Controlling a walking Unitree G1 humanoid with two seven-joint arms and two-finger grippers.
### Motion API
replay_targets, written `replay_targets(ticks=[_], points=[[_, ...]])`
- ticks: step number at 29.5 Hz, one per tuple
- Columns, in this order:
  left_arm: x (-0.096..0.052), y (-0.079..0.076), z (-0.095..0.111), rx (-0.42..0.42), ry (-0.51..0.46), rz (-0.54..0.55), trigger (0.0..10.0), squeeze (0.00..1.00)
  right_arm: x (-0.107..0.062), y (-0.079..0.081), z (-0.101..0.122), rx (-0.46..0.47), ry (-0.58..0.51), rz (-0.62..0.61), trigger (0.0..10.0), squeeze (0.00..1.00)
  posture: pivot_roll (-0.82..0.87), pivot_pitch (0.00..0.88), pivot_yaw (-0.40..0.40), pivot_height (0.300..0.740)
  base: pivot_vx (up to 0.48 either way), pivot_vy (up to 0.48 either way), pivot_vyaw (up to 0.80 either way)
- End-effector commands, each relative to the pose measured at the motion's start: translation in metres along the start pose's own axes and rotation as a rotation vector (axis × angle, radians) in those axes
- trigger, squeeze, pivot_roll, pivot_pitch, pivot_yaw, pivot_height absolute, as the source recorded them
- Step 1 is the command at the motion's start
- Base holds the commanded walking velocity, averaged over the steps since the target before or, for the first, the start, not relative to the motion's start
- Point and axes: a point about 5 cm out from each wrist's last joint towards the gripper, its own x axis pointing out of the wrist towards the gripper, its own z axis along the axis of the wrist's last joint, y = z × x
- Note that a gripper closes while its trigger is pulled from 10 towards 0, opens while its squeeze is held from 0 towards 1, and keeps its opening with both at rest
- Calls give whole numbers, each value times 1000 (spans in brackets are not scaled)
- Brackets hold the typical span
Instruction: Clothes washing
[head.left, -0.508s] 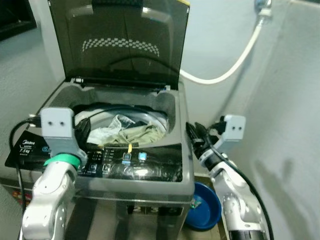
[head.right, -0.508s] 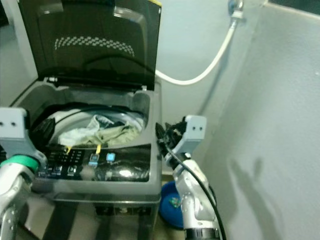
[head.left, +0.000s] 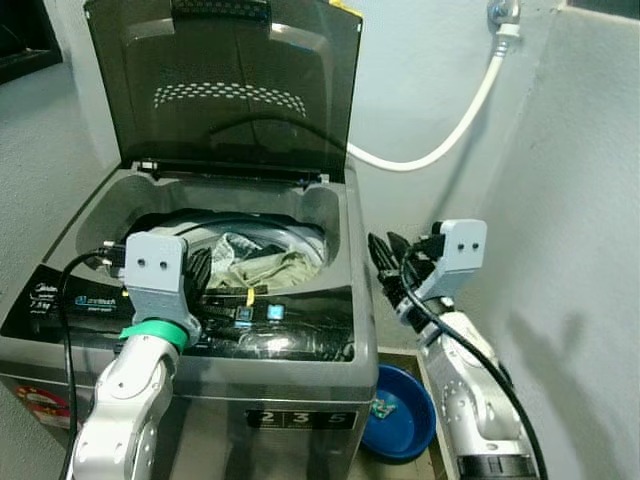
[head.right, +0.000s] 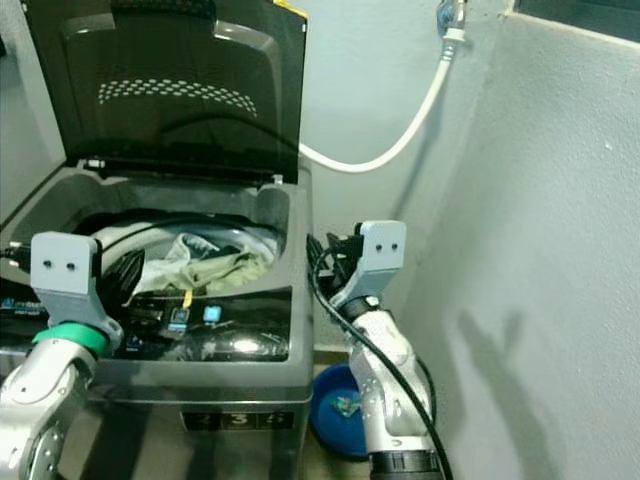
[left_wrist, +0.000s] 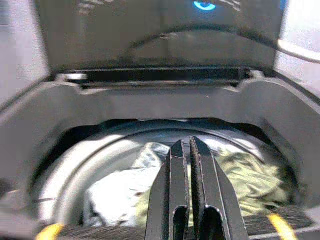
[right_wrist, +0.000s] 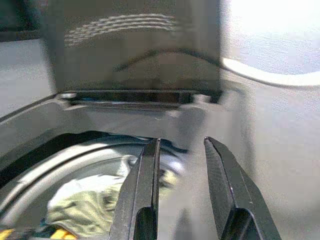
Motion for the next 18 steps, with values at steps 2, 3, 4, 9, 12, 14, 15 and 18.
replay_targets(ticks=[2, 3, 4, 9, 12, 14, 15, 18], points=[[0, -3, 1, 6, -21, -2, 10000, 0, 1, 9, 4, -26, -22, 43, 10000, 0, 22, 0, -18, 740, 0, 0, 800], [0, -3, 1, 6, -21, -2, 10000, 0, 1, 9, 4, -26, -22, 43, 10000, 0, 22, 0, -18, 740, 0, 0, 800], [0, -3, 0, -1, -11, 2, 10000, 0, 1, 10, 4, -31, -23, 47, 10000, 0, 18, 0, -19, 740, 0, 0, 800], [-1, -4, -4, -10, 10, 2, 10000, 0, 2, 13, 4, -40, -27, 55, 10000, 0, 16, 0, -15, 740, 0, 0, 800], [1, -7, -3, -23, 5, -8, 10000, 0, 3, 13, 5, -43, -33, 49, 10000, 0, 16, 0, -10, 740, 0, 0, 800], [0, -8, -2, -27, -1, -22, 10000, 0, 2, 13, 6, -44, -35, 45, 10000, 0, 13, 0, -5, 740, 0, 0, 800], [0, -8, -2, -27, -1, -22, 10000, 0, 2, 13, 6, -44, -35, 45, 10000, 0, 13, 0, -5, 740, 0, 0, 800], [-1, -8, -3, -24, 2, -31, 10000, 0, 2, 11, 7, -49, -37, 41, 10000, 0, 11, 0, 1, 740, 0, 0, 800]])
